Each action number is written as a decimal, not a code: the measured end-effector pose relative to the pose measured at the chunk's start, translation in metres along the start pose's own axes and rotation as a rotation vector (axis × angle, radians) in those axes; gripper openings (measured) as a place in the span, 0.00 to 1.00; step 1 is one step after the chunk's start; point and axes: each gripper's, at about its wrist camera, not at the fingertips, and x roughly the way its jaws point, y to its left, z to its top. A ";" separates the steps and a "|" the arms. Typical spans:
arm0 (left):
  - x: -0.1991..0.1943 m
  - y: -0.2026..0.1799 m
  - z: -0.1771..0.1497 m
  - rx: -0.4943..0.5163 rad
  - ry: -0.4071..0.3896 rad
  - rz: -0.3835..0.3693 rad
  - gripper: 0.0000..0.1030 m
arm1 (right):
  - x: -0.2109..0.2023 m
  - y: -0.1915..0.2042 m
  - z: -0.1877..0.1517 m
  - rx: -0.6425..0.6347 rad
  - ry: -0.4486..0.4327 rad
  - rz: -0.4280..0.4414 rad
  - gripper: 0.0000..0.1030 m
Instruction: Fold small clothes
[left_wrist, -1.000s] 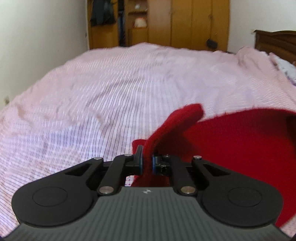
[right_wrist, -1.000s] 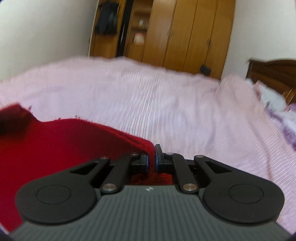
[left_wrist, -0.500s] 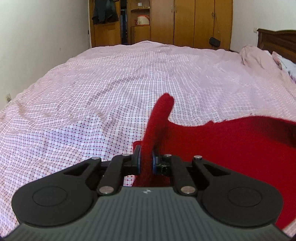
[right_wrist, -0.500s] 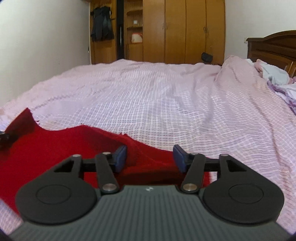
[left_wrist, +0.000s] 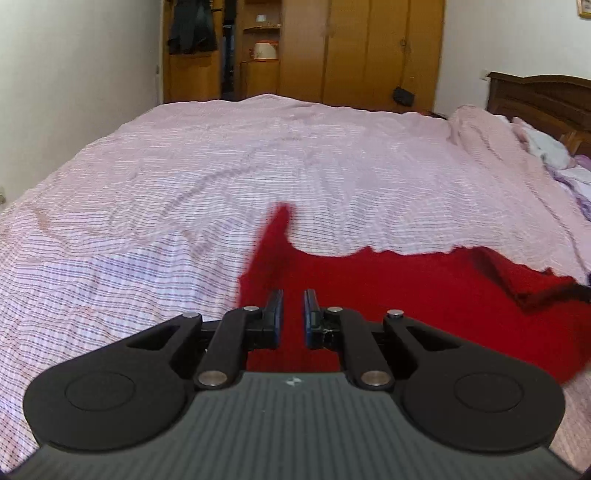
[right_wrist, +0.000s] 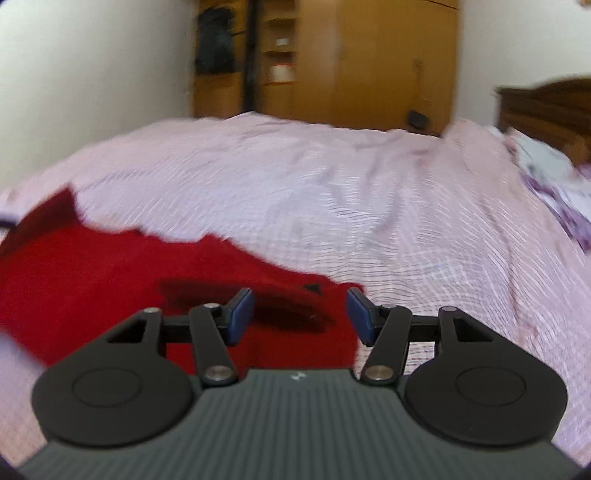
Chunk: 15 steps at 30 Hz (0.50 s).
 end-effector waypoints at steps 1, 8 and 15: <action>-0.001 -0.003 0.000 0.006 0.008 -0.013 0.11 | 0.002 0.004 0.000 -0.031 0.013 0.012 0.56; 0.020 -0.015 -0.003 0.034 0.057 -0.037 0.11 | 0.039 -0.006 0.007 0.025 0.078 -0.060 0.55; 0.044 0.000 -0.010 0.007 0.102 0.015 0.11 | 0.082 -0.060 -0.002 0.328 0.140 -0.052 0.56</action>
